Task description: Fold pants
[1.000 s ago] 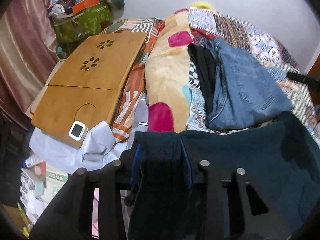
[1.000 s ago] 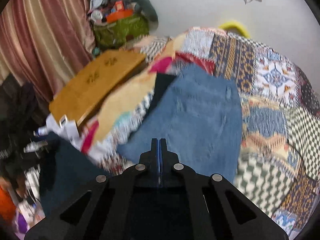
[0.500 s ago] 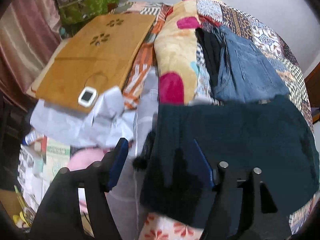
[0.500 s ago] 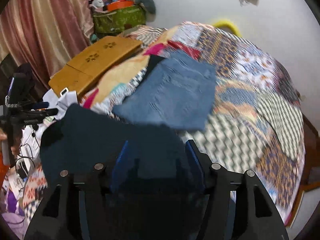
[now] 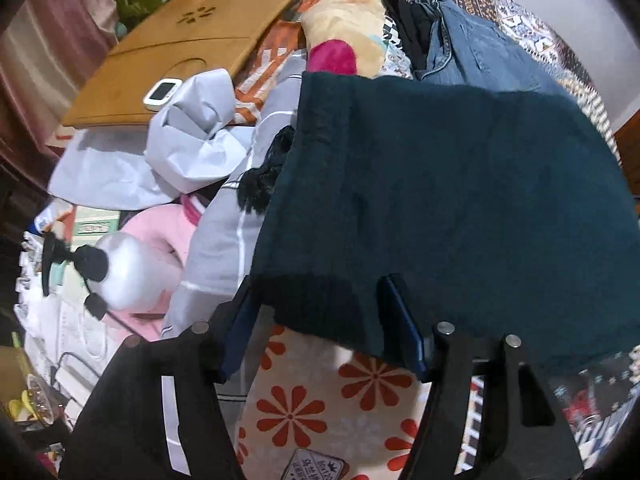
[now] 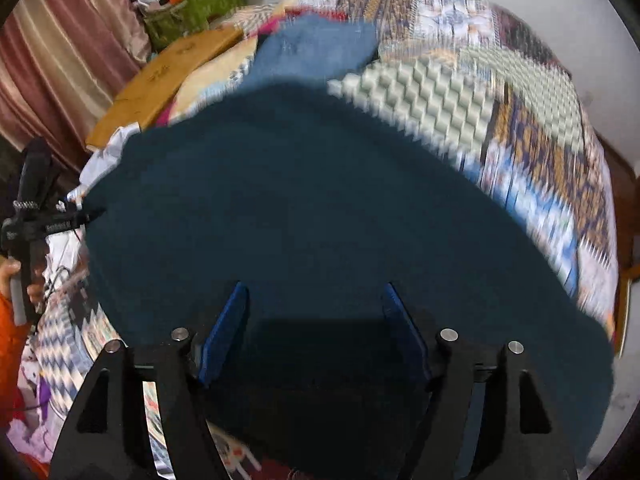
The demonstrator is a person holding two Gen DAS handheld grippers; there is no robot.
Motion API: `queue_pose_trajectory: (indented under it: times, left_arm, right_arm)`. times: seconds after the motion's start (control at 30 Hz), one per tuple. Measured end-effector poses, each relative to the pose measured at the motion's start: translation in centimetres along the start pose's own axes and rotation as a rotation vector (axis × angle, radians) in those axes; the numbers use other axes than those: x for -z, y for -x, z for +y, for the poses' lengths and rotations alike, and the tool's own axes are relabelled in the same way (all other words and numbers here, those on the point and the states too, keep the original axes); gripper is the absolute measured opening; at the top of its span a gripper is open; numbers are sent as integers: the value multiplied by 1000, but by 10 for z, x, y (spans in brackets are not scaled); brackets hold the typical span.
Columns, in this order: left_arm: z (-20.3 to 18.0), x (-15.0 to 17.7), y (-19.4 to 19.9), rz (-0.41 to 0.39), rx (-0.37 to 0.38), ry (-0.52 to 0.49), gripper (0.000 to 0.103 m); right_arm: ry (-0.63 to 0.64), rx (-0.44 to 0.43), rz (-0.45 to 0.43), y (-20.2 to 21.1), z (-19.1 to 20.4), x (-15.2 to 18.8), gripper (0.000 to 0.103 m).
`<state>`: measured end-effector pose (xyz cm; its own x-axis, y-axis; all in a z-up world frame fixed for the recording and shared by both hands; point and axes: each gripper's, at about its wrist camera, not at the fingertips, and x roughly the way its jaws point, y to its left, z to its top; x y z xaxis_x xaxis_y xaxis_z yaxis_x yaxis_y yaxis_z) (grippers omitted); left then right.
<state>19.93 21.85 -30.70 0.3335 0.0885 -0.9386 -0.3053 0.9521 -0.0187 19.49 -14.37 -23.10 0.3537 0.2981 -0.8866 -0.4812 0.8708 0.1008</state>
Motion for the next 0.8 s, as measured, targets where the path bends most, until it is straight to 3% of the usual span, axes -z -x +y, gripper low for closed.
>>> queue_pose_trajectory:
  times: [0.07, 0.23, 0.33, 0.5, 0.63, 0.73, 0.8]
  left_arm:
    - [1, 4, -3, -4, -28, -20, 71]
    - [3, 4, 4, 5, -49, 7, 71]
    - [-8, 2, 29, -41, -73, -27, 70]
    - [-31, -14, 79, -149, -11, -56, 74]
    - [-64, -32, 105, -207, 40, -102, 77]
    - [-97, -44, 108, -219, 52, -154, 79]
    - [-126, -52, 101, -203, 65, -203, 79]
  right_arm:
    - [-10, -13, -2, 6, -1, 9, 71]
    - [-43, -50, -14, 20, -11, 24, 71]
    - [-56, -54, -49, 39, -23, 27, 71]
    - [-161, 60, -147, 59, -72, 20, 74]
    - [-282, 135, -102, 40, -113, 30, 74]
    - [-302, 175, -53, 24, -130, 54, 74]
    - [-331, 134, -64, 25, -140, 77, 75]
